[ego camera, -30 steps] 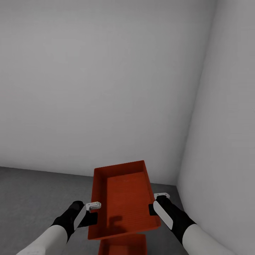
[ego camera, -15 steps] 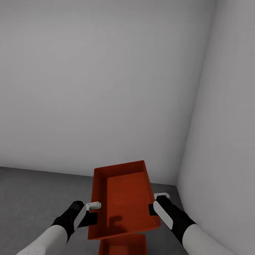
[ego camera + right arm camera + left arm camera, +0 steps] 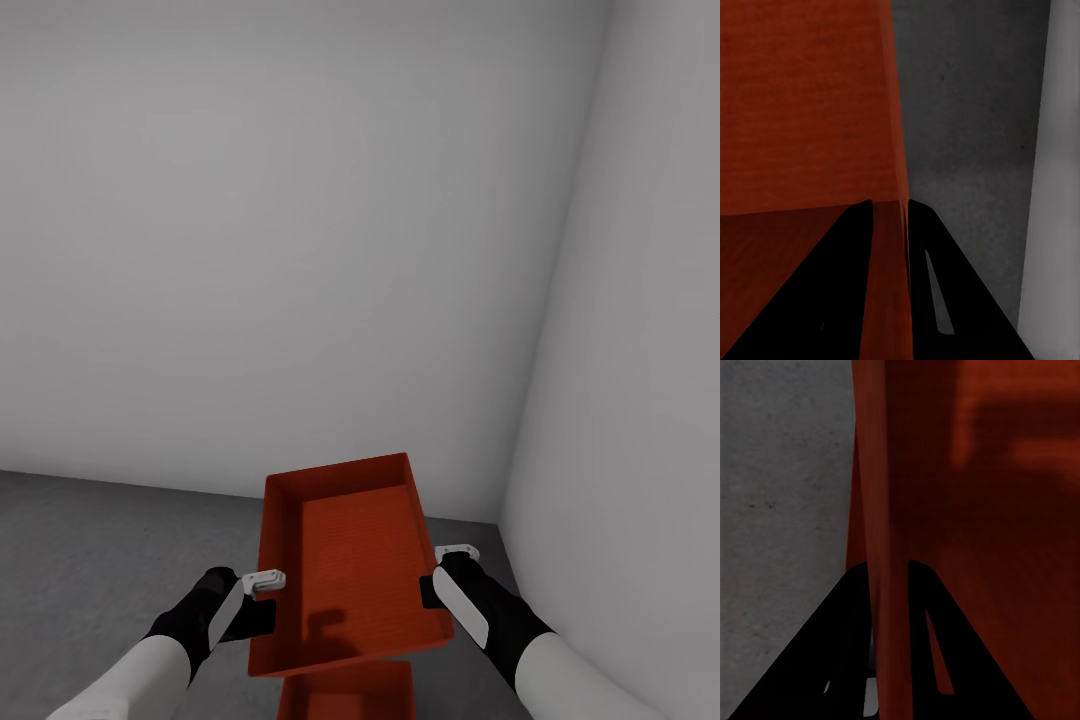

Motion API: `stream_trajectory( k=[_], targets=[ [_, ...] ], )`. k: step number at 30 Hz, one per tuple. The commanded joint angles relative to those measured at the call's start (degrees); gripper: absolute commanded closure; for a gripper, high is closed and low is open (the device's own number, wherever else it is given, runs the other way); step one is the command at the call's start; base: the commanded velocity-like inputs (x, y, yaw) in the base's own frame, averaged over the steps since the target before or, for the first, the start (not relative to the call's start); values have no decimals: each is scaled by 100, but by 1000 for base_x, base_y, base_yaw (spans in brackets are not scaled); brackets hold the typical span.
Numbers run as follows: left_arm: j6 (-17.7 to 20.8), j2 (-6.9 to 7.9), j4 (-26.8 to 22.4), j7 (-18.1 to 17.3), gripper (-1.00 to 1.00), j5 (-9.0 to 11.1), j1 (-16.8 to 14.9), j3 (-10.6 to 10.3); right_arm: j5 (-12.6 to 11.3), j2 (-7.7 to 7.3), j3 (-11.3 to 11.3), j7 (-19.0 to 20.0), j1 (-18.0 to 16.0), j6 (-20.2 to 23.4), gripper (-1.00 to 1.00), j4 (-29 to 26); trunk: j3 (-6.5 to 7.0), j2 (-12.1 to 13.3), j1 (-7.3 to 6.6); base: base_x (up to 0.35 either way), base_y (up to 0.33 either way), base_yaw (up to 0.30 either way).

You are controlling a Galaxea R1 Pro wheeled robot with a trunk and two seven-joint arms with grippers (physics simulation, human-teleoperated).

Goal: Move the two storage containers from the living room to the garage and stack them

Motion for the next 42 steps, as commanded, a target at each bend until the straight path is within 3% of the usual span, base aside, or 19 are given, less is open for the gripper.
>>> stream_trajectory(
  k=[1, 35, 42],
  targets=[
    [28, -30, -12, 19, 100, 49, -8, 62, -97, 0, 63, -49, -1, 17, 100, -2, -8, -6, 1, 0, 0, 0],
    [28, -30, -12, 20, 100, 49, -8, 62, -97, 5, 63, -49, -1, 16, 100, -8, -8, -6, 1, 0, 0, 0],
    [28, -30, -12, 19, 100, 49, -8, 62, -97, 6, 63, -49, -1, 17, 100, -3, -139, -286, 154, 0, 0, 0]
  ],
)
